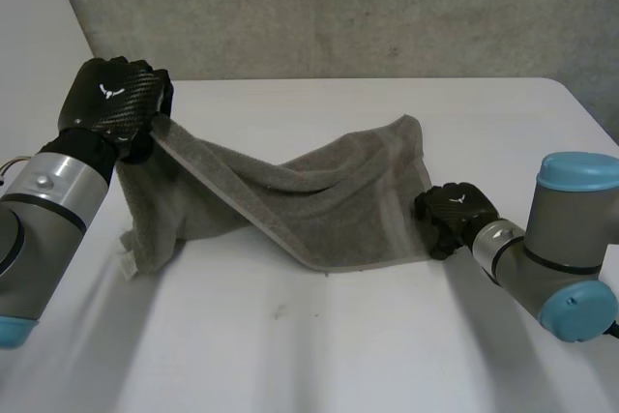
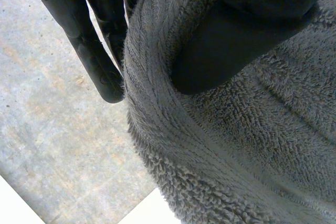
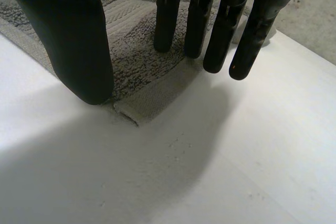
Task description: Fold the towel.
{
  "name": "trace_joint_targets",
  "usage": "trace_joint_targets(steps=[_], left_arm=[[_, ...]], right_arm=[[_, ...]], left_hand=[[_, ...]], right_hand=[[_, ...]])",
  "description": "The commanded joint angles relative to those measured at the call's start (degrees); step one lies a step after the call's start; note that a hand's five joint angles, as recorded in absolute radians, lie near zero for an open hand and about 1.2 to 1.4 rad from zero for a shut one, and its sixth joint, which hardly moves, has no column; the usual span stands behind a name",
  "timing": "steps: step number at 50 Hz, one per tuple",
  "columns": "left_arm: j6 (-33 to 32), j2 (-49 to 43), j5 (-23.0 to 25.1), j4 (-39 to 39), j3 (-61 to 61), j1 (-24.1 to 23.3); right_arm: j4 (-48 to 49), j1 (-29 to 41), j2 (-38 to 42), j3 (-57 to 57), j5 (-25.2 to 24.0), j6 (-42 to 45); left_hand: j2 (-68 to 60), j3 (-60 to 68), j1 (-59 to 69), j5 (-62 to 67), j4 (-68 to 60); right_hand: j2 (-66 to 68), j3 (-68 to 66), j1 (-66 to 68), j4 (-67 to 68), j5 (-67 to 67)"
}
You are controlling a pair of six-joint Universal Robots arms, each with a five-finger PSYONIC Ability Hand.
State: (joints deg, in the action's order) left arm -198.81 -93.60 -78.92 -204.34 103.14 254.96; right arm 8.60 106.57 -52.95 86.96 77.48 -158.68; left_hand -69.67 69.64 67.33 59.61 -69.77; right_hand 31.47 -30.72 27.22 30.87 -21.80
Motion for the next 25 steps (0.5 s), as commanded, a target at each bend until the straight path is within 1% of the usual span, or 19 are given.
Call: trace_joint_targets(steps=[1,15,25], left_arm=[[0.00,0.00,0.00,0.00,0.04,0.01],[0.00,0.00,0.00,0.00,0.39,0.01],[0.00,-0.70,0.09,0.00,0.48,0.01]], right_arm=[[-1.39,0.04,-1.19,0.23,0.48,-0.05],[-2.01,-0.14,-1.63,1.10,0.39,0.21],[-1.39,-0.05,0.74,-1.26,0.48,0.21]], left_hand=[[-10.33,10.36,12.67,10.39,-10.23],[-10.33,10.36,12.67,10.39,-10.23],[-10.33,10.36,12.67,10.39,-10.23]], right_hand=[[1.16,-1.91,5.40,1.76,-0.82],[1.32,-2.08,5.57,1.92,-0.99],[3.67,-4.43,7.92,4.27,-3.34]])
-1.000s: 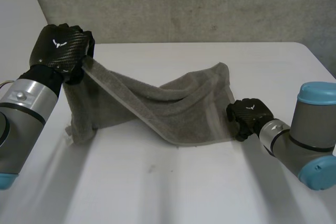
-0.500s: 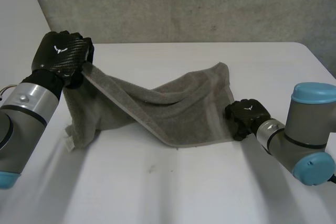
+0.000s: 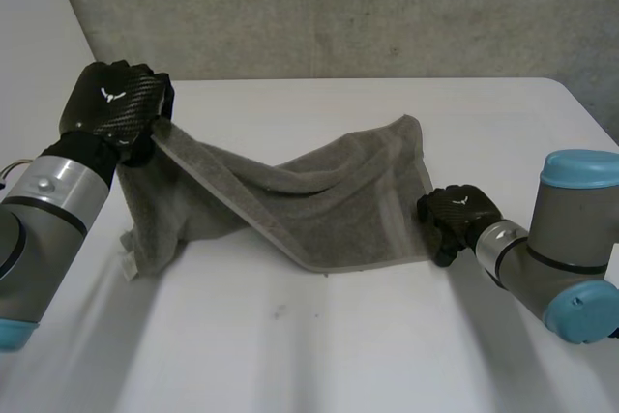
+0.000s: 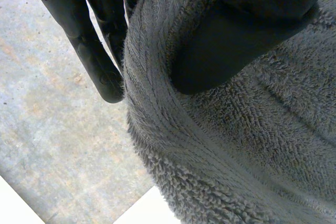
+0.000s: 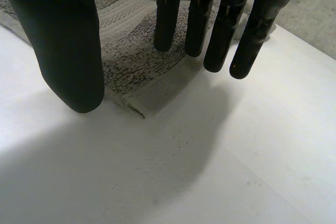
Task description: Fold the towel.
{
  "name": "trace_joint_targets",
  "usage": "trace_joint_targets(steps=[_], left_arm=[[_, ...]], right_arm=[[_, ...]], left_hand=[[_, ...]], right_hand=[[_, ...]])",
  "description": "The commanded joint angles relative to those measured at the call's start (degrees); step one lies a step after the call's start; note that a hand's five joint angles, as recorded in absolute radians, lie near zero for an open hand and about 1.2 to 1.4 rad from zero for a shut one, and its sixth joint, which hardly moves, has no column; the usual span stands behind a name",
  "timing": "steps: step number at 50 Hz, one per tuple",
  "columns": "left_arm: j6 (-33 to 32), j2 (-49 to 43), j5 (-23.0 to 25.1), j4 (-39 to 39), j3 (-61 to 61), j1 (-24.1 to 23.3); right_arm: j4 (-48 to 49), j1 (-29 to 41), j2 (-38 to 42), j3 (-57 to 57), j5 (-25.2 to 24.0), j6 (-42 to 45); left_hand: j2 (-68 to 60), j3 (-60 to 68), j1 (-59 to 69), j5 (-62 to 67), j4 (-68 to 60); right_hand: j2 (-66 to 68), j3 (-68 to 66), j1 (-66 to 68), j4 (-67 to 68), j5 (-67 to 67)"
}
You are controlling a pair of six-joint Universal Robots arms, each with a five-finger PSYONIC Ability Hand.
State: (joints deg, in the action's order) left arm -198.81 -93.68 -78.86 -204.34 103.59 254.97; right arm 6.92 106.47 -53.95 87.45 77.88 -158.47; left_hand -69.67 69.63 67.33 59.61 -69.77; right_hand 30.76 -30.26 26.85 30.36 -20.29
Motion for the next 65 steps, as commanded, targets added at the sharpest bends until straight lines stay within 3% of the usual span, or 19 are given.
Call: trace_joint_targets(steps=[1,25,44,46,60,65], left_arm=[[0.00,-0.63,0.02,-0.01,0.03,0.00],[0.00,-1.07,0.02,-0.01,0.12,0.18],[0.00,-1.07,0.02,-0.10,0.47,0.35],[0.00,-1.07,0.02,-0.10,0.56,0.44],[0.00,-1.07,0.02,-0.18,0.56,0.70],[-0.09,-1.07,-0.06,0.08,0.56,0.88]], right_arm=[[0.29,0.05,1.74,-1.76,0.08,0.01],[0.29,0.75,4.91,-9.23,1.31,-0.17],[-0.06,3.04,8.77,-12.92,1.31,-0.17],[-0.06,3.04,8.25,-13.10,1.31,-0.26],[-1.29,2.60,1.83,-12.40,0.96,-0.61],[-10.87,2.16,-0.37,-13.36,0.96,3.70]], left_hand=[[-10.33,10.37,12.67,10.39,-10.23],[-10.33,10.37,12.67,10.39,-10.23],[-10.33,10.37,12.67,10.39,-10.23],[-10.33,10.37,12.67,10.39,-10.23],[-10.33,10.37,12.67,10.39,-10.23],[-10.33,10.37,12.67,10.39,-10.23]], right_hand=[[4.38,-4.88,8.30,4.79,-4.85],[7.92,-8.42,11.83,8.32,-8.39],[30.63,-31.12,34.54,31.03,-31.09],[49.13,-49.63,53.05,49.54,-49.60],[49.24,-49.74,53.15,49.64,-49.71],[49.24,-49.74,53.15,49.64,-49.71]])
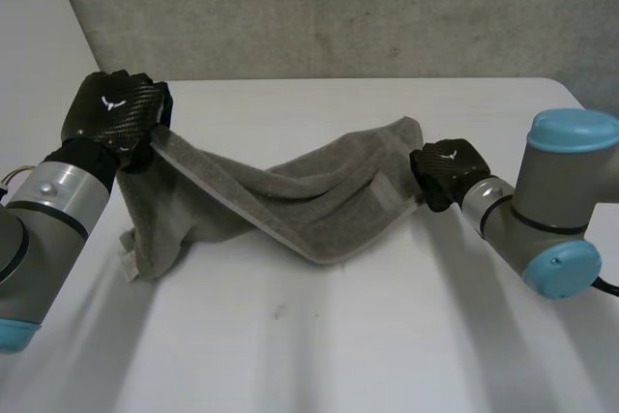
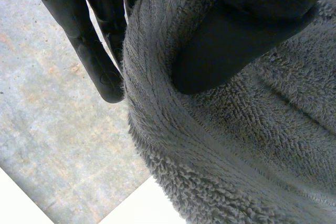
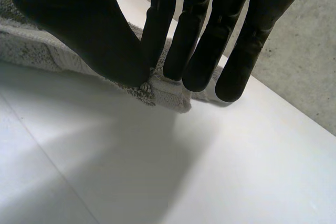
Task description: Fold the towel.
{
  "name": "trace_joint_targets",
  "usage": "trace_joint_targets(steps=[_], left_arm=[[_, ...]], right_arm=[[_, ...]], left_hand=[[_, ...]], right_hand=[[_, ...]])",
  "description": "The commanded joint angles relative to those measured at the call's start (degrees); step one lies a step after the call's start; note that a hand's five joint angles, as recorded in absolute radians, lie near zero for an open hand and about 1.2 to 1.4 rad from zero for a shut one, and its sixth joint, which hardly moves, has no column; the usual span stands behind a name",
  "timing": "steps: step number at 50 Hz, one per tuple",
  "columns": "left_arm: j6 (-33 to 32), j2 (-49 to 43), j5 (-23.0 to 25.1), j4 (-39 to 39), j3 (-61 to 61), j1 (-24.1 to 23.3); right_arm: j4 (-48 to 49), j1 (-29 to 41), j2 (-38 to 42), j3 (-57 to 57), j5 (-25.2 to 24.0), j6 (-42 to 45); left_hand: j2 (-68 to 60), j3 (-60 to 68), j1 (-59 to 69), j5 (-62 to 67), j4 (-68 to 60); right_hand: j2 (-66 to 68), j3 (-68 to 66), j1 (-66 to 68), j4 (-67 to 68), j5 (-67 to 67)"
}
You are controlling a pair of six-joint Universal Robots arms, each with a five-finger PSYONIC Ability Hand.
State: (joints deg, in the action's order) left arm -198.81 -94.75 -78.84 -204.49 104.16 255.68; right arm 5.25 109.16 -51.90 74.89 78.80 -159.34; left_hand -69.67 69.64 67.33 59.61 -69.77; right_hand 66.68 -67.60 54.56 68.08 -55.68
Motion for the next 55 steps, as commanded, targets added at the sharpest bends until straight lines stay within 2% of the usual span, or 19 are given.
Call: trace_joint_targets(steps=[1,5,9,14,19,25,27,30,35,42,44,45,46,47,49,50,52,55], left_arm=[[-0.09,0.00,-0.09,0.24,-0.01,0.17],[-0.35,0.00,-0.18,0.50,0.17,1.14],[-0.35,0.00,-0.18,1.64,0.26,1.67],[-0.62,0.00,-0.18,6.56,0.70,2.11],[-0.70,0.09,-0.09,15.06,2.62,1.50],[-1.23,1.14,-0.09,23.44,5.36,0.88],[-3.15,1.84,-0.09,29.04,6.93,0.53],[-5.87,3.51,0.00,33.44,8.77,0.53],[-8.52,6.58,0.09,35.04,10.28,0.53],[-8.61,6.42,0.35,31.70,7.55,0.70],[-8.79,3.54,0.44,27.59,5.10,0.44],[-8.79,3.52,0.44,27.57,5.09,0.44],[-8.96,0.12,0.35,25.39,3.44,0.52],[-8.96,0.09,0.35,25.37,3.42,0.53],[-9.32,-7.26,0.09,23.10,-1.91,0.53],[-9.32,-7.29,0.09,23.09,-1.94,0.53],[-9.32,-14.03,-0.26,23.61,-7.80,0.44],[-9.14,-18.61,-0.35,25.54,-12.12,0.44]], right_arm=[[-12.94,-0.70,-3.37,-0.89,0.04,7.44],[-22.45,-3.06,-9.16,0.25,0.48,16.66],[-27.04,-6.59,-13.05,1.57,0.48,21.09],[-33.46,-10.46,-18.58,3.59,0.48,25.92],[-41.62,-13.62,-27.53,9.20,0.39,32.41],[-43.92,-15.21,-33.44,13.88,0.39,37.00],[-44.36,-17.22,-36.85,16.50,0.39,39.62],[-44.36,-19.07,-39.93,18.00,0.13,41.82],[-44.01,-20.92,-42.05,18.71,-0.92,42.88],[-41.28,-20.22,-39.41,18.27,-2.33,41.65],[-36.04,-19.08,-32.86,17.22,-2.07,39.30],[-36.01,-19.07,-32.82,17.22,-2.07,39.28],[-33.83,-17.59,-29.43,15.74,-1.72,37.45],[-33.81,-17.58,-29.39,15.72,-1.72,37.44],[-31.19,-13.38,-23.36,11.70,-1.19,34.29],[-31.18,-13.36,-23.33,11.68,-1.19,34.27],[-30.39,-9.60,-17.56,6.87,0.47,32.08],[-29.60,-7.30,-14.20,3.96,2.14,30.41]], left_hand=[[-10.33,10.36,12.67,10.39,-10.23],[-10.33,10.36,12.67,10.39,-10.23],[-10.33,10.36,12.67,10.39,-10.23],[-10.33,10.36,12.67,10.39,-10.23],[-10.33,10.36,12.67,10.39,-10.23],[-10.33,10.36,12.67,10.39,-10.23],[-10.33,10.36,12.67,10.39,-10.23],[-10.33,10.36,12.67,10.39,-10.23],[-10.33,10.36,12.67,10.39,-10.23],[-10.33,10.36,12.67,10.39,-10.23],[-10.33,10.36,12.67,10.39,-10.23],[-10.33,10.36,12.67,10.39,-10.23],[-10.33,10.36,12.67,10.39,-10.23],[-10.33,10.36,12.67,10.39,-10.23],[-10.33,10.36,12.67,10.39,-10.23],[-10.33,10.36,12.67,10.39,-10.23],[-10.33,10.36,12.67,10.39,-10.23],[-10.33,10.36,12.67,10.39,-10.23]], right_hand=[[13.32,-12.40,25.44,11.92,-14.32],[13.32,-12.40,25.44,11.92,-14.32],[13.32,-12.40,25.44,11.92,-14.32],[13.32,-12.40,25.44,11.92,-14.32],[13.32,-12.40,25.44,11.92,-14.32],[13.32,-12.40,25.44,11.92,-14.32],[13.32,-12.40,25.44,11.92,-14.32],[13.32,-12.40,25.44,11.92,-14.32],[13.32,-12.40,25.44,11.92,-14.32],[13.32,-12.40,25.44,11.92,-14.32],[13.32,-12.40,25.44,11.92,-14.32],[13.32,-12.40,25.44,11.92,-14.32],[13.32,-12.40,25.44,11.92,-14.32],[13.32,-12.40,25.44,11.92,-14.32],[13.32,-12.40,25.44,11.92,-14.32],[13.32,-12.40,25.44,11.92,-14.32],[13.32,-12.40,25.44,11.92,-14.32],[13.32,-12.40,25.44,11.92,-14.32]])
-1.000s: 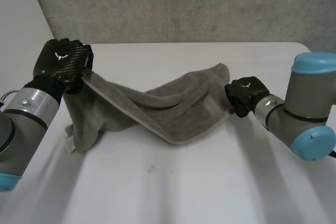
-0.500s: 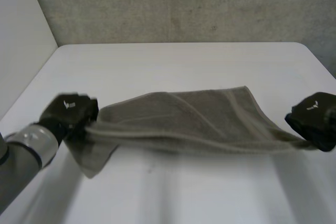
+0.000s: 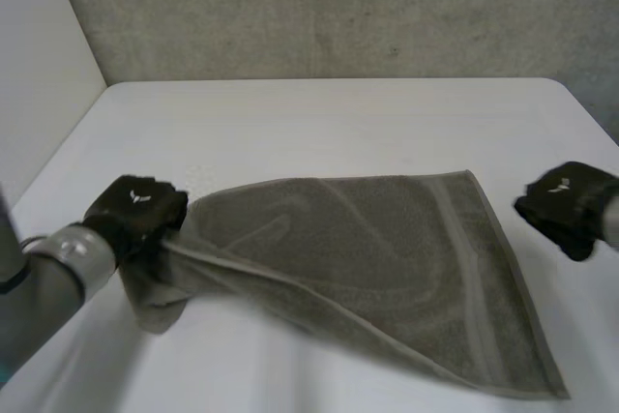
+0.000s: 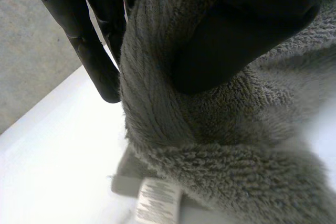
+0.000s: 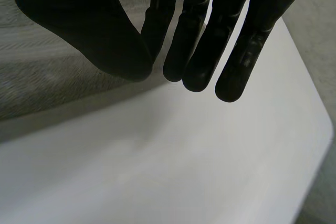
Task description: Fold the towel.
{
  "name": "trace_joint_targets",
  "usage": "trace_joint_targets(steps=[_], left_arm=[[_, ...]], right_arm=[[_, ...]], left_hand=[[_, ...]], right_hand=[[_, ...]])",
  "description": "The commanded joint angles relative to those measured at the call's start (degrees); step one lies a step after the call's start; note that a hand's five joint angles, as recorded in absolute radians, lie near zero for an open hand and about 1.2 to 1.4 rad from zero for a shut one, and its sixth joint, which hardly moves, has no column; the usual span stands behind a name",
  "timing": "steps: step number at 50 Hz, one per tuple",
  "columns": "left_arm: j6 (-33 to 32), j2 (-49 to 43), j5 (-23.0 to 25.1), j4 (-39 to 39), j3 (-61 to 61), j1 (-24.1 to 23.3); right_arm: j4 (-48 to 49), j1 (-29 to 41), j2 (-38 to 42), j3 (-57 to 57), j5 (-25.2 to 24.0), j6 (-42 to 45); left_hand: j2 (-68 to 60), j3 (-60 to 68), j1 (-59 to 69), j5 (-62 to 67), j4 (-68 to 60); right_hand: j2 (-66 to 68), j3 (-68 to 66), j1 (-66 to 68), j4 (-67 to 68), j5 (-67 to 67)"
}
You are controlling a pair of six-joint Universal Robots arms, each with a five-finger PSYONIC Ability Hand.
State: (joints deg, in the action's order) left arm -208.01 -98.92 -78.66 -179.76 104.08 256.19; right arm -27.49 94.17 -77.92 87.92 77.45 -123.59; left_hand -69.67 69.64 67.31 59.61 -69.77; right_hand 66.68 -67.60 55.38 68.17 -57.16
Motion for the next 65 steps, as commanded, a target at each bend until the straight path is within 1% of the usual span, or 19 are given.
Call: trace_joint_targets(steps=[1,2,3,4,5,6,7,9,11,14,16,19,24,27,36,43,51,58,65], left_arm=[[0.06,-14.46,-0.53,0.82,-12.06,-0.08],[0.14,-15.59,-0.71,1.69,-13.28,-0.08],[0.14,-15.60,-0.71,1.70,-13.29,-0.08],[0.41,-16.04,-0.62,1.87,-13.98,-0.08],[0.50,-16.13,-0.62,1.78,-14.34,-0.08],[0.50,-16.13,-0.62,1.78,-14.34,-0.08],[0.58,-16.13,-0.62,1.70,-14.69,-0.08],[0.67,-16.04,-0.53,1.61,-15.05,-0.08],[0.76,-16.04,-0.71,0.82,-16.27,-0.08],[0.85,-15.96,-0.71,0.55,-16.72,-0.17],[0.85,-15.69,-0.71,0.29,-17.50,-0.25],[1.20,-15.60,-0.80,0.29,-18.56,-0.26],[3.65,-15.60,-0.80,0.11,-20.84,-0.26],[5.85,-16.04,-0.80,0.03,-22.68,-0.26],[7.44,-18.06,-1.85,0.03,-25.86,-0.26],[7.53,-19.21,-3.34,-1.38,-26.65,-0.26],[7.53,-19.21,-3.35,-1.38,-26.03,-0.26],[7.53,-19.12,-3.43,-1.38,-25.68,-0.26],[7.53,-19.21,-3.35,-1.38,-25.59,-0.26]], right_arm=[[3.15,7.70,11.83,-9.08,3.50,-5.35],[4.54,8.13,12.00,-9.17,3.50,-6.83],[4.56,8.13,12.01,-9.17,3.50,-6.84],[6.30,8.31,11.92,-8.82,3.59,-8.85],[7.62,8.31,11.74,-8.21,3.59,-11.21],[7.63,8.31,11.74,-8.20,3.59,-11.24],[8.59,8.40,11.57,-7.25,3.41,-13.33],[9.21,8.31,11.13,-5.92,3.06,-15.63],[11.22,8.84,6.76,-1.99,2.10,-20.97],[12.47,9.01,4.10,0.85,1.22,-23.81],[14.56,10.15,0.24,6.27,-0.62,-28.79],[15.19,11.73,-2.22,10.58,-2.73,-33.63],[15.28,14.45,-6.53,16.56,-4.58,-37.77],[15.36,16.65,-7.15,19.03,-4.24,-38.22],[20.11,19.21,-6.10,22.65,-3.88,-39.01],[25.64,22.54,1.36,22.38,-1.52,-40.94],[29.95,25.18,5.85,19.75,1.83,-42.18],[31.36,27.30,8.31,18.08,2.01,-42.26],[34.17,27.82,10.24,17.29,3.23,-42.18]], left_hand=[[-10.33,10.36,12.69,10.39,-10.23],[-10.33,10.36,12.69,10.39,-10.23],[-10.33,10.36,12.69,10.39,-10.23],[-10.33,10.36,12.69,10.39,-10.23],[-10.33,10.36,12.69,10.39,-10.23],[-10.33,10.36,12.69,10.39,-10.23],[-10.33,10.36,12.69,10.39,-10.23],[-10.33,10.36,12.69,10.39,-10.23],[-10.33,10.36,12.69,10.39,-10.23],[-10.33,10.36,12.69,10.39,-10.23],[-10.33,10.36,12.69,10.39,-10.23],[-10.33,10.36,12.69,10.39,-10.23],[-10.33,10.36,12.69,10.39,-10.23],[-10.33,10.36,12.69,10.39,-10.23],[-10.33,10.36,12.69,10.39,-10.23],[-10.33,10.36,12.69,10.39,-10.23],[-10.33,10.36,12.69,10.39,-10.23],[-10.33,10.36,12.69,10.39,-10.23],[-10.33,10.36,12.69,10.39,-10.23]], right_hand=[[13.32,-12.40,24.62,11.83,-12.84],[2.88,-1.97,14.19,1.40,-2.41],[2.78,-1.87,14.08,1.29,-2.31],[-9.21,10.12,2.09,-10.70,9.69],[-29.65,30.56,-18.35,-31.14,30.12],[-29.85,30.76,-18.55,-31.34,30.33],[-46.51,47.42,-35.21,-48.00,46.98],[-47.01,47.92,-35.71,-48.50,47.49],[-47.85,48.76,-36.55,-49.34,48.32],[-48.19,49.10,-36.89,-49.68,48.66],[-47.35,48.26,-36.05,-48.84,47.82],[-46.34,47.26,-35.04,-47.83,46.82],[-42.00,42.91,-30.69,-43.48,42.47],[-40.62,41.53,-29.32,-42.11,41.09],[-38.94,39.85,-27.64,-40.43,39.41],[-36.58,37.49,-25.28,-38.07,37.06],[-33.56,34.47,-22.26,-35.05,34.03],[-31.37,32.28,-20.07,-32.86,31.84],[-21.13,22.04,-9.82,-22.61,21.60]])
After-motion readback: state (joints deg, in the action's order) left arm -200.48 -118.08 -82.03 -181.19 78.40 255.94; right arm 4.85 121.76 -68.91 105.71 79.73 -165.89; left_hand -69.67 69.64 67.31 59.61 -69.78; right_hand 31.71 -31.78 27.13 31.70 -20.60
